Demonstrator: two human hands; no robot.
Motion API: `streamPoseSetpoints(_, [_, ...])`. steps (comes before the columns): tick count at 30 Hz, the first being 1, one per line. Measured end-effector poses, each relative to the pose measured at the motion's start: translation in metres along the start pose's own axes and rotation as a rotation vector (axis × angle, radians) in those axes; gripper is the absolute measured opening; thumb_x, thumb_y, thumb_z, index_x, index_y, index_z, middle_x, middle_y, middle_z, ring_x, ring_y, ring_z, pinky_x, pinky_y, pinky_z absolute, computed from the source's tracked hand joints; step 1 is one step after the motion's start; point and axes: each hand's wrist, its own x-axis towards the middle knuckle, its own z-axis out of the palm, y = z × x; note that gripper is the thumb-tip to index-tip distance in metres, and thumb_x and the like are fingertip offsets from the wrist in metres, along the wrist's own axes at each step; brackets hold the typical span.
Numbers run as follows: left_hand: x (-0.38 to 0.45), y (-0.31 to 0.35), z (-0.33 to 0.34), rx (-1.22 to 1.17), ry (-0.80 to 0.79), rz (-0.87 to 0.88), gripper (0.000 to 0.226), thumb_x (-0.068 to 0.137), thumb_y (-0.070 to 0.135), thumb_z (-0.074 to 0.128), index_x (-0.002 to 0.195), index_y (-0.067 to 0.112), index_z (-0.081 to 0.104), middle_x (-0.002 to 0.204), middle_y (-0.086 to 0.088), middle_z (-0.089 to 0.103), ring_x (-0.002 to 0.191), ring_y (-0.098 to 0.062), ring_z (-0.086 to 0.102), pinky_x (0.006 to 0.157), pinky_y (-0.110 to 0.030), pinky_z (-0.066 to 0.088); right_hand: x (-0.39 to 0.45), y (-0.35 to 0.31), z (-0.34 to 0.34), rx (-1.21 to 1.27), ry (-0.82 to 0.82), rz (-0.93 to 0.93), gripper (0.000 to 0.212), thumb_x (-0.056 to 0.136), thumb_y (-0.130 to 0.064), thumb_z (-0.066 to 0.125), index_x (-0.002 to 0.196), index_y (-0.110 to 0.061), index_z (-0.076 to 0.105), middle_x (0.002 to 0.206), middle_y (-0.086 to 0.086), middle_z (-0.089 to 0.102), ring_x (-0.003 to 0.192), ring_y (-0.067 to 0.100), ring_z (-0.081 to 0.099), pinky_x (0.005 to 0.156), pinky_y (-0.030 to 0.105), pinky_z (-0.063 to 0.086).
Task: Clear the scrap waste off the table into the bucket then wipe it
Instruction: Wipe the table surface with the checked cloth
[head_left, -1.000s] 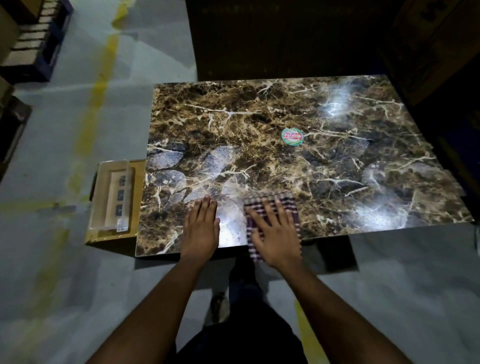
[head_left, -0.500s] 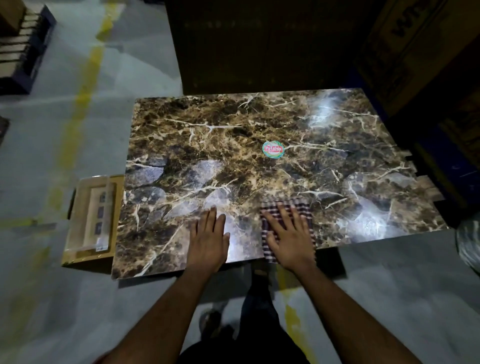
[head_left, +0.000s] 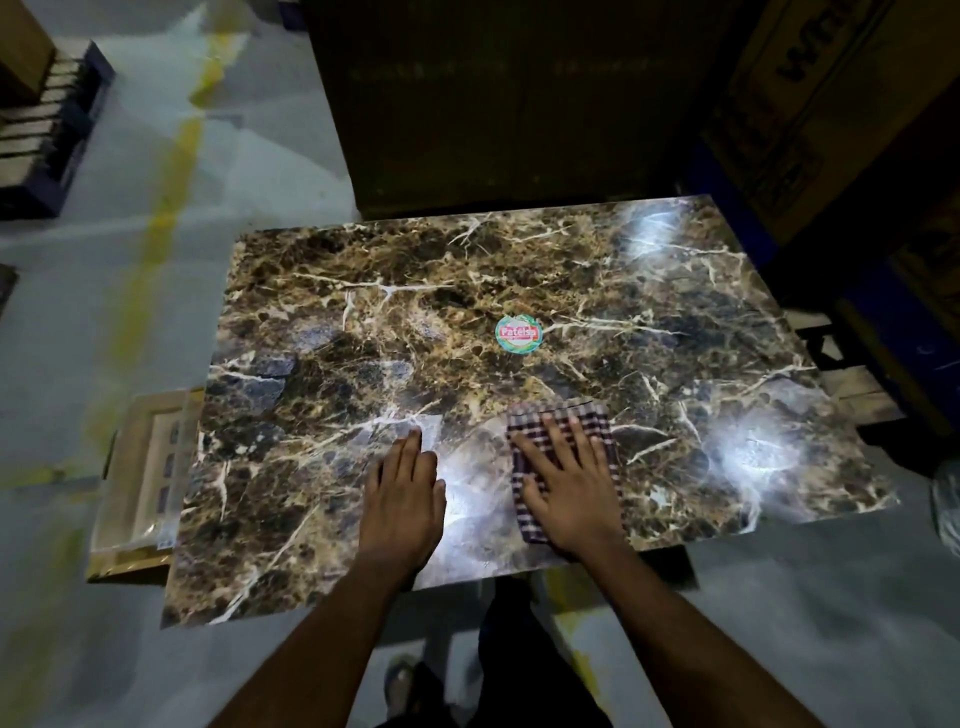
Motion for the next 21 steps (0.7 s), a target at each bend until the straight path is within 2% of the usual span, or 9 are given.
streamPoseSetpoints(2, [0.012, 0.003, 0.0, 0.001, 0.025, -0.017, 0.028, 0.099, 0.035, 0.043, 0.12, 0.019, 0.052, 0.157, -0.009, 0.038, 0.139, -0.03, 0.039, 0.106, -0.049, 0.038, 0.036, 0.015, -0.007, 0.022, 0.039, 0.094, 0.062, 0.092, -0.053, 0.032, 0.154, -0.05, 0.026, 0.168, 0.0, 0.02, 0.156, 0.031, 0.009, 0.124, 0.051, 0.011])
streamPoseSetpoints(4, [0.023, 0.005, 0.0, 0.01, 0.033, -0.028, 0.028, 0.099, 0.036, 0.044, 0.122, 0.021, 0.051, 0.157, -0.007, 0.039, 0.139, -0.029, 0.04, 0.105, -0.048, 0.04, 0.077, 0.008, -0.012, 0.064, 0.074, 0.151, 0.061, 0.093, -0.053, 0.031, 0.153, -0.048, 0.032, 0.167, 0.002, 0.025, 0.155, 0.033, 0.012, 0.124, 0.054, 0.013])
streamPoseSetpoints(6, [0.034, 0.007, 0.002, 0.02, 0.047, -0.028, 0.032, 0.099, 0.037, 0.045, 0.127, 0.022, 0.05, 0.156, -0.007, 0.041, 0.14, -0.029, 0.04, 0.105, -0.049, 0.041, 0.106, -0.011, -0.011, 0.08, 0.06, 0.126, 0.06, 0.095, -0.053, 0.031, 0.155, -0.046, 0.028, 0.168, 0.004, 0.021, 0.156, 0.034, 0.007, 0.124, 0.055, 0.01])
streamPoseSetpoints(9, [0.051, 0.011, 0.002, 0.021, 0.047, -0.03, 0.035, 0.099, 0.036, 0.042, 0.13, 0.022, 0.048, 0.154, -0.007, 0.041, 0.139, -0.029, 0.038, 0.105, -0.048, 0.038, 0.1, -0.026, -0.007, 0.054, 0.019, -0.042, 0.061, 0.097, -0.051, 0.03, 0.157, -0.05, 0.015, 0.17, 0.0, 0.009, 0.157, 0.031, 0.0, 0.125, 0.052, 0.007])
streamPoseSetpoints(12, [0.073, 0.017, -0.001, 0.01, 0.075, -0.056, 0.026, 0.098, 0.033, 0.045, 0.12, 0.02, 0.052, 0.141, -0.007, 0.046, 0.124, -0.031, 0.046, 0.097, -0.045, 0.039, 0.083, -0.004, -0.012, 0.028, -0.022, -0.118, 0.062, 0.098, -0.054, 0.028, 0.156, -0.053, 0.01, 0.171, -0.005, 0.001, 0.157, 0.027, -0.004, 0.126, 0.049, 0.006])
streamPoseSetpoints(14, [0.085, 0.019, -0.003, 0.018, 0.09, -0.075, 0.023, 0.097, 0.032, 0.045, 0.114, 0.019, 0.053, 0.126, -0.006, 0.048, 0.109, -0.03, 0.048, 0.09, -0.042, 0.04, 0.095, 0.013, -0.017, 0.014, -0.044, -0.068, 0.061, 0.097, -0.056, 0.025, 0.156, -0.054, 0.008, 0.17, -0.005, 0.0, 0.157, 0.026, -0.005, 0.126, 0.047, 0.0])
streamPoseSetpoints(17, [0.101, 0.019, -0.003, 0.042, 0.099, -0.105, 0.029, 0.097, 0.033, 0.043, 0.119, 0.018, 0.053, 0.113, -0.005, 0.047, 0.098, -0.028, 0.045, 0.085, -0.042, 0.04, 0.152, 0.019, -0.026, 0.026, 0.007, 0.063, 0.061, 0.096, -0.057, 0.023, 0.157, -0.05, 0.014, 0.17, 0.001, 0.011, 0.156, 0.03, -0.001, 0.125, 0.051, 0.003])
streamPoseSetpoints(19, [0.108, 0.02, -0.002, 0.042, 0.1, -0.089, 0.034, 0.097, 0.033, 0.041, 0.125, 0.017, 0.053, 0.116, -0.007, 0.048, 0.1, -0.029, 0.045, 0.088, -0.043, 0.04, 0.188, 0.006, -0.029, 0.067, 0.015, 0.101, 0.063, 0.095, -0.057, 0.017, 0.157, -0.047, 0.016, 0.17, 0.004, 0.013, 0.156, 0.032, -0.002, 0.125, 0.053, 0.004])
streamPoseSetpoints(21, [0.119, 0.02, -0.002, 0.035, 0.096, -0.074, 0.038, 0.098, 0.034, 0.04, 0.13, 0.018, 0.053, 0.126, -0.008, 0.048, 0.107, -0.03, 0.046, 0.093, -0.044, 0.04, 0.206, -0.014, -0.028, 0.079, -0.012, 0.039, 0.063, 0.095, -0.057, 0.014, 0.157, -0.047, 0.013, 0.17, 0.003, 0.009, 0.156, 0.032, -0.005, 0.125, 0.054, 0.002])
